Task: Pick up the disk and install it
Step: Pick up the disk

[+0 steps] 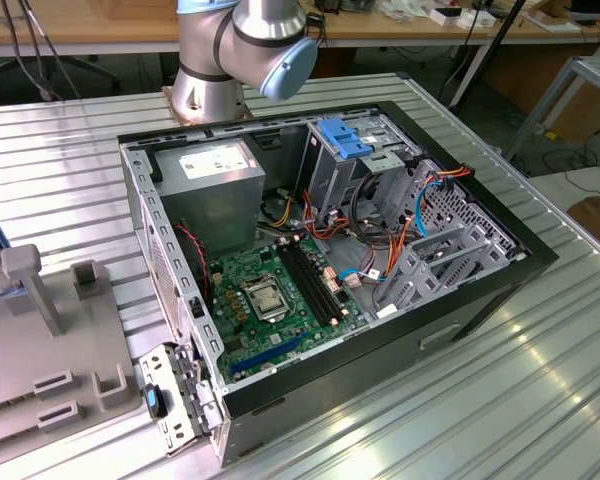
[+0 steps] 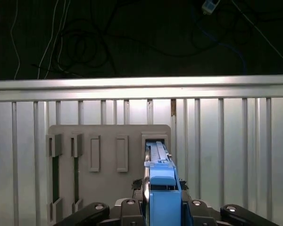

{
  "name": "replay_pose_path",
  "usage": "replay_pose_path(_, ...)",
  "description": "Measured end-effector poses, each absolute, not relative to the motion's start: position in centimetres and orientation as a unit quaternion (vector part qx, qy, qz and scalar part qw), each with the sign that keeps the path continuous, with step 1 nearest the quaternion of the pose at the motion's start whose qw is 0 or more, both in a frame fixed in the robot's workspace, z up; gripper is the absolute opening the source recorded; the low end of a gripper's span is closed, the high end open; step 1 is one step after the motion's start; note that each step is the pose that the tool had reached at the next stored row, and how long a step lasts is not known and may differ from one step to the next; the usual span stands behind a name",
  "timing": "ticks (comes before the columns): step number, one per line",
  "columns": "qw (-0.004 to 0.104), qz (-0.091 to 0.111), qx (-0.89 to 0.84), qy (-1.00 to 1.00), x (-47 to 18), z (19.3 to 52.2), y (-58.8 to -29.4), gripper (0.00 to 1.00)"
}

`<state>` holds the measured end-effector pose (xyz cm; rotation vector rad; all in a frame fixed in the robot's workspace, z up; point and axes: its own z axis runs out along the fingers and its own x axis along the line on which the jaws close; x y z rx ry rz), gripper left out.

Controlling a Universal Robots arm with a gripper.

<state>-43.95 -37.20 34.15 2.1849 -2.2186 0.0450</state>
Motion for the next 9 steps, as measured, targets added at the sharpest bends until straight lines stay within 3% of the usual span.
replay_pose_path(9, 0.014, 0.014, 0.702, -0.712, -43.9, 38.0, -37.2, 0.37)
